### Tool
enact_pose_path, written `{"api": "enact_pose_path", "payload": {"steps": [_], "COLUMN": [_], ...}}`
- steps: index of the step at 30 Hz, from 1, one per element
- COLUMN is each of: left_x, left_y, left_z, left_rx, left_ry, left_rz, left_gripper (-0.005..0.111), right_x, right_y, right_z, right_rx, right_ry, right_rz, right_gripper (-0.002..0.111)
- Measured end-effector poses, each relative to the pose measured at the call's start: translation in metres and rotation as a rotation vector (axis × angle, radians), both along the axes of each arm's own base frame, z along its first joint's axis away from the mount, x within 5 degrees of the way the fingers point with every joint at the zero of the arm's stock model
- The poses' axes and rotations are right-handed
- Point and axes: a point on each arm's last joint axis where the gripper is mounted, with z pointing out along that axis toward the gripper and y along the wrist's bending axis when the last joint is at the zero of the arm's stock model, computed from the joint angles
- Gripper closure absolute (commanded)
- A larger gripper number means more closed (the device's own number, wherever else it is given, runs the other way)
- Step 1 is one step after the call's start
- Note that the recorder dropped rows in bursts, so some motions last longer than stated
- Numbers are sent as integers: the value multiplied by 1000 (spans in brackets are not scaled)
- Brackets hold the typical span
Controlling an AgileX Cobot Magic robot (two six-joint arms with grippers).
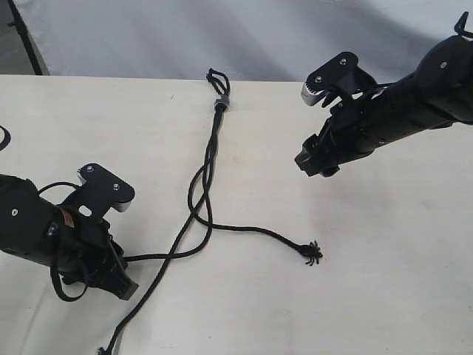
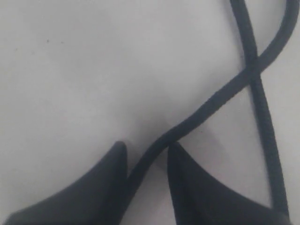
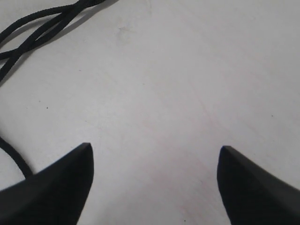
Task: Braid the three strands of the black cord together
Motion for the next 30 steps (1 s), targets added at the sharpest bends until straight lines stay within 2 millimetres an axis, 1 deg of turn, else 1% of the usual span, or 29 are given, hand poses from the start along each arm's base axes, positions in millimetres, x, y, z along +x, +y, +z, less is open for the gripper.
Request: {"api": "enact_pose_path", "payload": {"steps": [11, 13, 14, 15, 16, 17, 18, 20, 22, 23, 24, 25, 26, 27, 28, 29, 30], "left_x": [0, 0, 0, 0, 1, 1, 1, 2, 4, 2, 2, 2, 3, 3, 4, 5, 6], "left_y": [0, 0, 0, 1, 1, 1, 2, 2, 1, 1, 1, 3, 11, 18, 32, 41, 57], "left_z": [0, 0, 0, 0, 0, 0, 0, 1, 5, 11, 24, 33, 49, 57, 70, 76, 83], "left_rx": [1, 1, 1, 1, 1, 0, 0, -2, -9, -16, -35, -48, -69, -80, -92, -97, -99], "left_ry": [0, -1, -1, -3, -3, -3, -6, -17, -28, -29, -79, -112, -176, -209, -261, -286, -316], "left_rz": [-2, -2, -2, 1, 4, 6, 8, 13, 13, 12, 13, 23, 57, 87, 151, 191, 263], "left_gripper": [75, 68, 59, 55, 45, 40, 30, 22, 20, 20, 20, 20, 20, 20, 20, 20, 20], "right_x": [0, 0, 0, 0, 0, 0, 0, -2, -5, -7, -12, -15, -23, -27, -34, -39, -49], "right_y": [0, 0, 0, 0, 0, 0, 1, 1, 3, 8, 15, 21, 34, 42, 56, 65, 81], "right_z": [0, 0, 0, 0, 0, 0, 0, 0, -1, -1, -2, -2, -1, 0, 4, 6, 9], "right_rx": [8, 8, 8, 8, 10, 9, 11, 18, 49, 66, 75, 80, 90, 96, 120, 134, 162], "right_ry": [6, 6, 6, 6, 6, 8, 8, 24, 65, 89, 110, 124, 151, 167, 196, 212, 240], "right_rz": [-4, -4, -4, -4, -5, -5, -5, -3, -9, -2, 22, 41, 86, 114, 161, 187, 220], "right_gripper": [39, 39, 39, 39, 39, 39, 39, 39, 39, 39, 39, 39, 39, 39, 39, 39, 39]}}
